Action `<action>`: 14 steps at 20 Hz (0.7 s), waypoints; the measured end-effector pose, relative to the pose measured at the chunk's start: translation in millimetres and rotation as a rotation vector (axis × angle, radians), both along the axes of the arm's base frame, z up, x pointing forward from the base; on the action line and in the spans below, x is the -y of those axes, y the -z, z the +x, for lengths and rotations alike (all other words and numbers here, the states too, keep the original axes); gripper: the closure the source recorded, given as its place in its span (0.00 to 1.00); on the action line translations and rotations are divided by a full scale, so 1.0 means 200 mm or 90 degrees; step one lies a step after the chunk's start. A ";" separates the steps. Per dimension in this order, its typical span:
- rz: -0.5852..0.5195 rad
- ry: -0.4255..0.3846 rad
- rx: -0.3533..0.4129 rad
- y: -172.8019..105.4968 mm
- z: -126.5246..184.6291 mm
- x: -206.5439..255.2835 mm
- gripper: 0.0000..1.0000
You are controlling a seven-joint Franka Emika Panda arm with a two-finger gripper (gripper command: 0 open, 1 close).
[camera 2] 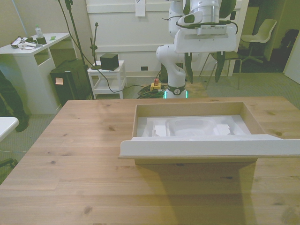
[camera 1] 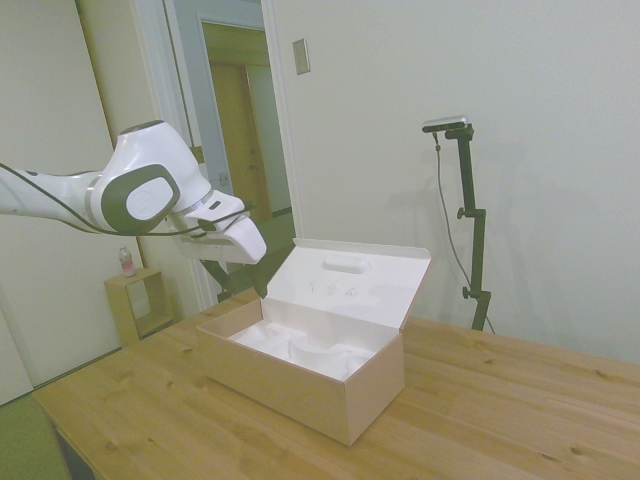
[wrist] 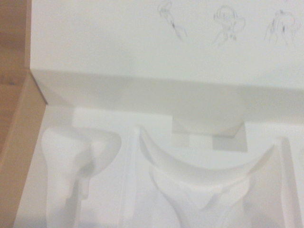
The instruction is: Close the box
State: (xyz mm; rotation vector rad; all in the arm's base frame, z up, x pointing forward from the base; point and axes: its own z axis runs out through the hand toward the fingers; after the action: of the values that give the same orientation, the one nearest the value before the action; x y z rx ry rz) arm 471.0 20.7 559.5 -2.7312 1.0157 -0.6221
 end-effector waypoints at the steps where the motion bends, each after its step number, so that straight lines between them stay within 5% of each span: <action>1: 0.000 -0.002 0.006 -0.02 0.03 0.01 0.00; 14: -0.052 -0.012 0.077 -0.29 0.52 0.10 0.00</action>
State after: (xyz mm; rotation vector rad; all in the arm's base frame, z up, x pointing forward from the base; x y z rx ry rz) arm 574.0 0.3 617.6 -2.7300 0.9560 -0.8316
